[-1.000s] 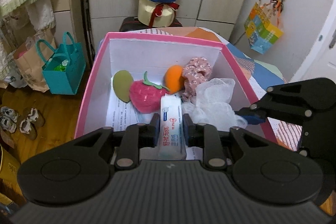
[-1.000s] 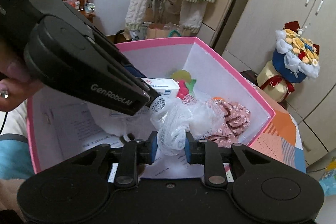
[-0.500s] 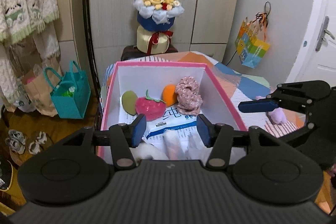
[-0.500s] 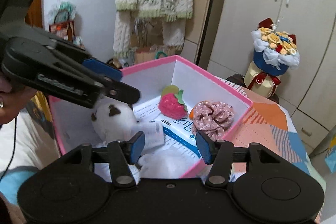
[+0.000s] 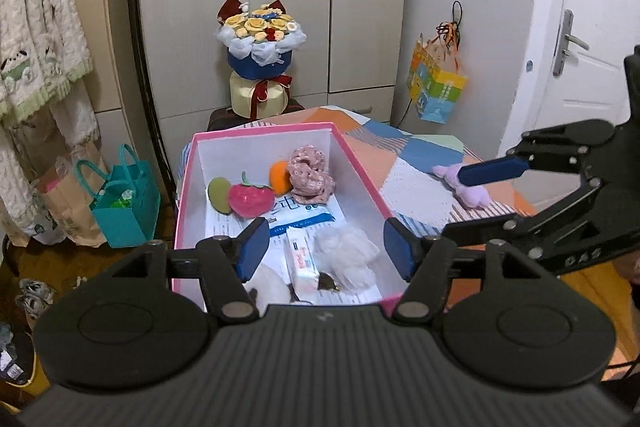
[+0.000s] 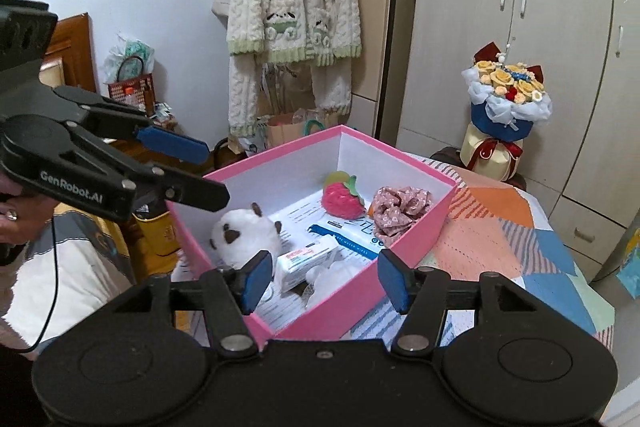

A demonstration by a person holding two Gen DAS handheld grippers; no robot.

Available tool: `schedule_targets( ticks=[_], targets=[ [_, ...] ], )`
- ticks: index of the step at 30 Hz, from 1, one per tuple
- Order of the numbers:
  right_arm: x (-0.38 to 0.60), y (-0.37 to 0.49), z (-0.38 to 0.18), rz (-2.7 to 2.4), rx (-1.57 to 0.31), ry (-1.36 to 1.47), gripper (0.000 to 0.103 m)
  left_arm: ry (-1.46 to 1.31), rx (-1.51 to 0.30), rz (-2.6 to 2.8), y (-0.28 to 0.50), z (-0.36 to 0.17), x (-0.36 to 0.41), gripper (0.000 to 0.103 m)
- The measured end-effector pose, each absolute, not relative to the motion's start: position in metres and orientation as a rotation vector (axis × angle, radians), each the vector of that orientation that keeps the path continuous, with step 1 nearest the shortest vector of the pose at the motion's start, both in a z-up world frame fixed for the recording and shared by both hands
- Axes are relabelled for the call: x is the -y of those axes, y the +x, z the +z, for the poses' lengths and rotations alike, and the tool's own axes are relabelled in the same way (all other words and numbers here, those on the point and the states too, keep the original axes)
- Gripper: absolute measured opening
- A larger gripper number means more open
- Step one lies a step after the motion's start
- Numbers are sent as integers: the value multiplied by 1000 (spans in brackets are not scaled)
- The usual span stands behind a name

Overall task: Organize soft objects
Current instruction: 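Move both tools to the lilac plush bear on the bed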

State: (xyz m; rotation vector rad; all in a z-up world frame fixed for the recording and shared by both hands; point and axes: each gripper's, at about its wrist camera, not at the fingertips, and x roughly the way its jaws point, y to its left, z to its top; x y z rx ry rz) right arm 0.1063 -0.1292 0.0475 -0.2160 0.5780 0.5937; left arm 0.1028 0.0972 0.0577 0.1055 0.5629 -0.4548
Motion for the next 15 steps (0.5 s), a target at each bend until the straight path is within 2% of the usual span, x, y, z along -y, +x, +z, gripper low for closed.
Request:
schedule_targets(
  ticks=[15],
  targets=[
    [182, 57, 50, 553, -550, -179, 71, 167, -594, -543, 62, 62, -65, 71]
  ],
)
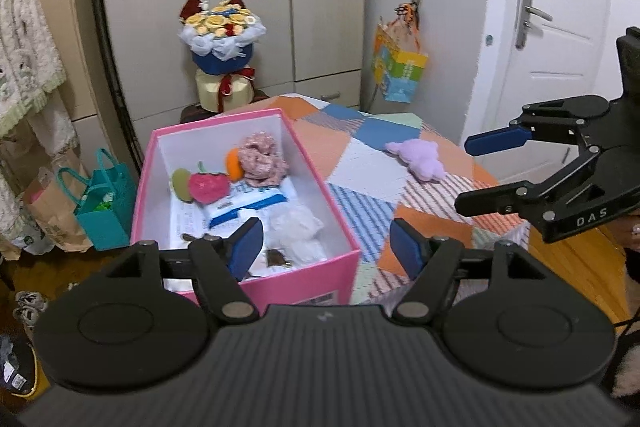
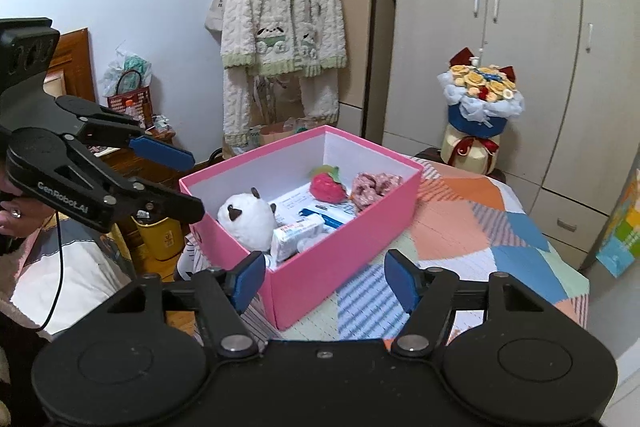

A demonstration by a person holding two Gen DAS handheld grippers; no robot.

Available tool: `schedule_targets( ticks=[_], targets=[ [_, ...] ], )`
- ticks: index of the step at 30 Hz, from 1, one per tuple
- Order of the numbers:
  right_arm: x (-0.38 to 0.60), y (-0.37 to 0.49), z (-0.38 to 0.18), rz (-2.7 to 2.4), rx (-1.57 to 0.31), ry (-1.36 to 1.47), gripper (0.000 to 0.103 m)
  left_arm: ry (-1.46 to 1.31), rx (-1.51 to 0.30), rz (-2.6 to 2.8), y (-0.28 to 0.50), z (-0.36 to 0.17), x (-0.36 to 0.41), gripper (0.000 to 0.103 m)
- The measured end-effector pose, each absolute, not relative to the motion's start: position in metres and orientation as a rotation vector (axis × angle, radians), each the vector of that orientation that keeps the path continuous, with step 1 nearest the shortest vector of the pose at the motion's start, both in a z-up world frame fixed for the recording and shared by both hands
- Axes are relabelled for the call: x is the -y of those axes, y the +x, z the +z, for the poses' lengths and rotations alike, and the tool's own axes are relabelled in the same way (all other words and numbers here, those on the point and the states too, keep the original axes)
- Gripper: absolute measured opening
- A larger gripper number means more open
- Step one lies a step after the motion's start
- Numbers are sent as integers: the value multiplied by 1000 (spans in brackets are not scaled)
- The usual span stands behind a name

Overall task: Organize soft objects
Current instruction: 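Move both tools to the lilac plush bear on the bed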

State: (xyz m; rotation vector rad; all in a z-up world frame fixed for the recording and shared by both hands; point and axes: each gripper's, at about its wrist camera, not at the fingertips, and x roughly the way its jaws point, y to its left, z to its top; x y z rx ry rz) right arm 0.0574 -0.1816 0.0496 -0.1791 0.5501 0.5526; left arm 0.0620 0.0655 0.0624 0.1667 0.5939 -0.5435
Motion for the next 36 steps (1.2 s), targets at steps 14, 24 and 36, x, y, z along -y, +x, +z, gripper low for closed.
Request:
schedule_targets(
  ticks=[14, 24, 36],
  targets=[
    [244, 55, 23, 491, -570, -108, 82, 194, -614, -647, 81, 44, 13, 82],
    [289, 87, -7, 368, -604, -87, 83, 87, -659, -662, 125, 18, 69, 86],
    [316, 134, -60, 273, -558, -45, 84, -92, -713, -632, 181, -28, 111, 83]
  ],
)
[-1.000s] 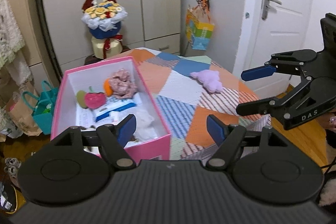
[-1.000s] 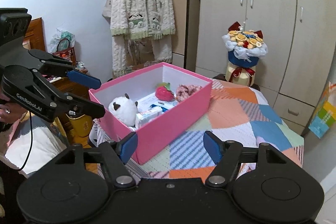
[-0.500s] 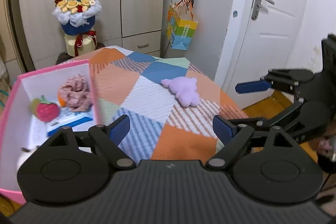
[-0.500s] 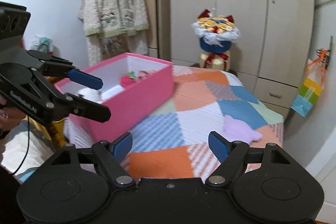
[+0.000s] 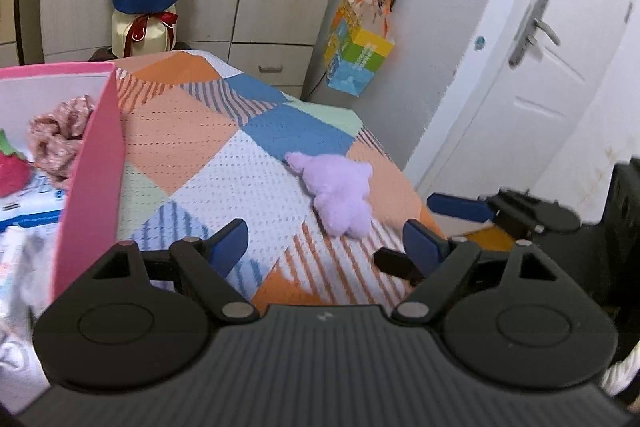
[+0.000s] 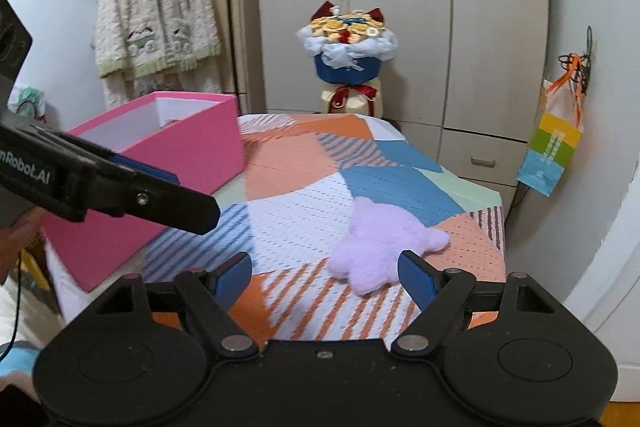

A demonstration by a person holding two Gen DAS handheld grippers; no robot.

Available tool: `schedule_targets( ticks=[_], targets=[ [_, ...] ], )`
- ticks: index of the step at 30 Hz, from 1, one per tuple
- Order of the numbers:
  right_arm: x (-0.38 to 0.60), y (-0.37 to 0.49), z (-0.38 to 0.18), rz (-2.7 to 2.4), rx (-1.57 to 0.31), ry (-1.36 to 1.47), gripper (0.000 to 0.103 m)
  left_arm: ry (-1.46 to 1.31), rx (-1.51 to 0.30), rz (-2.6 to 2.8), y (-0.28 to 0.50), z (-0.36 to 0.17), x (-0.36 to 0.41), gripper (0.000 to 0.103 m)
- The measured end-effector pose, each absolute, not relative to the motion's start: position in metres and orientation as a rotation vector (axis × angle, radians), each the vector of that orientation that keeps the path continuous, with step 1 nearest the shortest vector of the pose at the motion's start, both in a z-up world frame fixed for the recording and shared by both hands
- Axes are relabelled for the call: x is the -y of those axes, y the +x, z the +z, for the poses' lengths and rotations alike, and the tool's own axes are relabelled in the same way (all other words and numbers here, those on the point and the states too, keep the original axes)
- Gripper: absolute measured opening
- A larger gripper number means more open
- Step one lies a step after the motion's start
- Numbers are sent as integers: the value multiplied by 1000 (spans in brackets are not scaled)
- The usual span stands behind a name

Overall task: Organize soft objects
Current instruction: 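Move both tools to the lilac plush bear on the bed, then close both tools on the lilac plush bear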

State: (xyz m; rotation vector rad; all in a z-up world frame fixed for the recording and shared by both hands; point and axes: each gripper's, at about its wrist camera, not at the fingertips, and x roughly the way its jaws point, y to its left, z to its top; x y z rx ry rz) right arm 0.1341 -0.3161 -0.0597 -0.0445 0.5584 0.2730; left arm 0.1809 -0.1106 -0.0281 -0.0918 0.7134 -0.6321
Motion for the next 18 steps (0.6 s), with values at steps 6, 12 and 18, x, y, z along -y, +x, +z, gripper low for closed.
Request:
schedule_targets(
  ticks=[6, 12, 18],
  targets=[
    [319, 168, -80, 216, -552, -63, 84, -147, -695, -608, 208, -44, 135, 73],
    [324, 201, -95, 200, -623, -25, 85, -157, -701, -560, 237, -64, 163, 60],
    [323, 221, -110, 186, -685, 16, 85, -186, -775, -545, 259, -86, 175, 48]
  ],
)
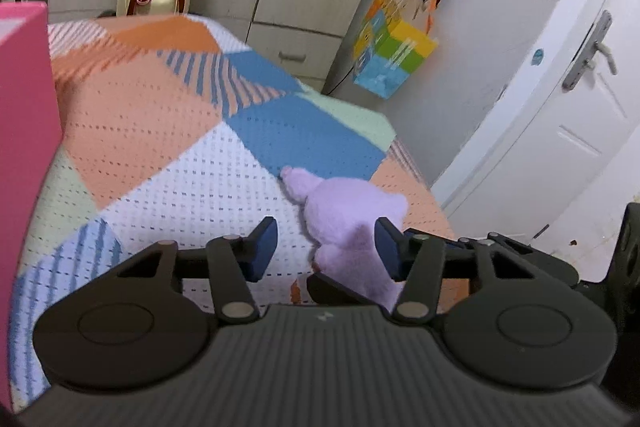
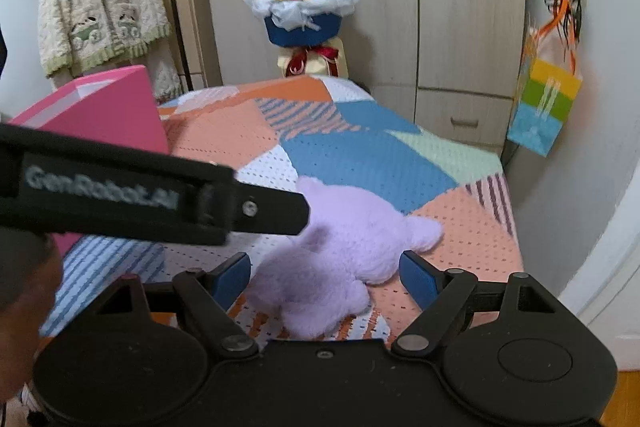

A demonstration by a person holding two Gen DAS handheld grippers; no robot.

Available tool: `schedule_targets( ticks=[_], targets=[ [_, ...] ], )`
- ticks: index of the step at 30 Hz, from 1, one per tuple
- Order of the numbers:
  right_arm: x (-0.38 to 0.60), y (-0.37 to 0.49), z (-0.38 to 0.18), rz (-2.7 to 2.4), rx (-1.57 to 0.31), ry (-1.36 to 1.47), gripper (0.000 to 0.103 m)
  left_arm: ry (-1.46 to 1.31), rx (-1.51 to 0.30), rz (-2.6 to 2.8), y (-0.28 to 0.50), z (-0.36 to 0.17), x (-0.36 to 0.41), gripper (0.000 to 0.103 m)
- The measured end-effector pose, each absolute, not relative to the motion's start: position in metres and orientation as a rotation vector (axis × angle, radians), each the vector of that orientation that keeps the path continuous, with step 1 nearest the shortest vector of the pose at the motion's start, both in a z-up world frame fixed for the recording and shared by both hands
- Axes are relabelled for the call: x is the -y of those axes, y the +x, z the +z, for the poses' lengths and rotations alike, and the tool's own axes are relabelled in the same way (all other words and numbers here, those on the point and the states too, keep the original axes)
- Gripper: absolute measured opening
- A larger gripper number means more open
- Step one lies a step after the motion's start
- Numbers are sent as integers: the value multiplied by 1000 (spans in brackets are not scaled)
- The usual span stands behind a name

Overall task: Organize soft objects
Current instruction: 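Close both tools on the lilac plush bear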

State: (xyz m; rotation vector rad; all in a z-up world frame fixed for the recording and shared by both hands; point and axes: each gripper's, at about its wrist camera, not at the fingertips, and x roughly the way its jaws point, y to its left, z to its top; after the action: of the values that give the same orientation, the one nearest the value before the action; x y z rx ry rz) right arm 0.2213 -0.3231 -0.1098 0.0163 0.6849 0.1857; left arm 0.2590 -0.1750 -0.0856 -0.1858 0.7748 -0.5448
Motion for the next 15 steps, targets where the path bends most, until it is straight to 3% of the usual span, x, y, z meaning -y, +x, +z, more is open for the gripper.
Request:
schedule_targets(
  ticks=[7, 12, 15],
  targets=[
    [324, 226, -122, 183, -704, 51, 84, -203, -791, -586, 262, -99, 178, 32],
    [326, 222, -123, 161, -681, 67, 71, -187, -777, -596, 258, -102, 182, 30],
    [326, 220, -124, 152, -672, 69, 69, -200, -772, -623, 258, -103, 182, 23]
  ],
)
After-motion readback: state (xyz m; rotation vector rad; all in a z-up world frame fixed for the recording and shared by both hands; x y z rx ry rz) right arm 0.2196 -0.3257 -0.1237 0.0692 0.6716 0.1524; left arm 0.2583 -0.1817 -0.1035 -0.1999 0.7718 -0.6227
